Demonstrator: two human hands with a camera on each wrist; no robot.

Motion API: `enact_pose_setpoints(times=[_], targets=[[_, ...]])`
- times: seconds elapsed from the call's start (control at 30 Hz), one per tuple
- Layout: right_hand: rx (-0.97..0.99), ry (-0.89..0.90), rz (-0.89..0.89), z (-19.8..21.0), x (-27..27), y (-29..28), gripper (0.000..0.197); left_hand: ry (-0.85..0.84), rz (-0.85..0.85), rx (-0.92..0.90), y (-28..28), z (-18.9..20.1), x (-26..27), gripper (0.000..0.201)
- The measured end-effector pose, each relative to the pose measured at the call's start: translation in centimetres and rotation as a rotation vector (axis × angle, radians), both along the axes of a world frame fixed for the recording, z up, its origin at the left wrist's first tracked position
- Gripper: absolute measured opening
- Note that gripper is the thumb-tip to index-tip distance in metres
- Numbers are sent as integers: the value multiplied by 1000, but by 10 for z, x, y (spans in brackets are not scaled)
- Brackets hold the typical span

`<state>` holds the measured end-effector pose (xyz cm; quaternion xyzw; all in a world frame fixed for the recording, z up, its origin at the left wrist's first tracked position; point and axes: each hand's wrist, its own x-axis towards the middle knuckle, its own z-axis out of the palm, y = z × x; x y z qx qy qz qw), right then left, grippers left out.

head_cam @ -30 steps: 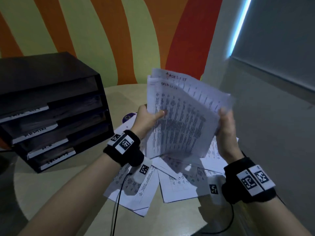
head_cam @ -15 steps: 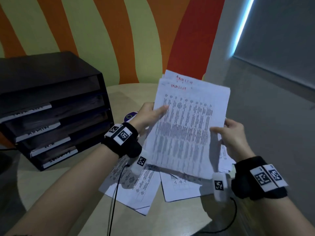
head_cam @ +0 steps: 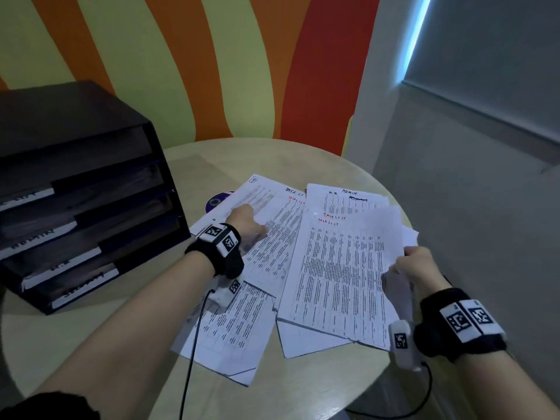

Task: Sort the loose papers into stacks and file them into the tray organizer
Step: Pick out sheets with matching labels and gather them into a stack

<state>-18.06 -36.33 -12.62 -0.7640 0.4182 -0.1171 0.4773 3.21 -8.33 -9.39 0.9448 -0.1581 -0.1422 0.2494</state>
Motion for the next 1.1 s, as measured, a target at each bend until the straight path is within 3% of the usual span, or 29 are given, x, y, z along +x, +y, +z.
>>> enact_pose_setpoints(times=[0.07,0.2,0.33,0.4,0.47,0.5,0.53,0.6,0.63,0.73,0.8,0.97,1.1], targets=[[-10,1,6,0,1,-1,31,-49,-9,14,-8,2,-2,42],[-41,28,27,-1,4,-1,22,-190,-5,46,-17,6,-5,37],[-28,20,29,-2,6,-1,29,-242,-36,123,-22,9,-7,44],[-23,17,24,-4,7,-2,29,-250,-37,128,-22,6,-6,41],[-28,18,25,-4,7,-2,29,-270,8,114,-23,6,-8,25],[-31,22,26,-4,7,-2,28,-262,30,94,-23,7,-10,9],[-38,23,29,-4,8,-3,28,-258,58,66,-24,5,-8,14],[-50,32,39,-5,8,-4,24,-185,93,-8,-24,4,-9,45],[-55,34,43,-6,9,-5,21,-133,113,-55,-23,4,-8,49],[-70,48,50,-7,10,-5,18,-25,157,-201,-13,7,-5,14],[-71,51,56,-7,10,-5,19,-89,205,-284,-3,13,-3,5],[-99,51,55,-6,11,-6,25,-295,304,-549,33,37,14,22],[-114,53,65,-3,10,-5,34,-467,250,-575,63,65,15,34]])
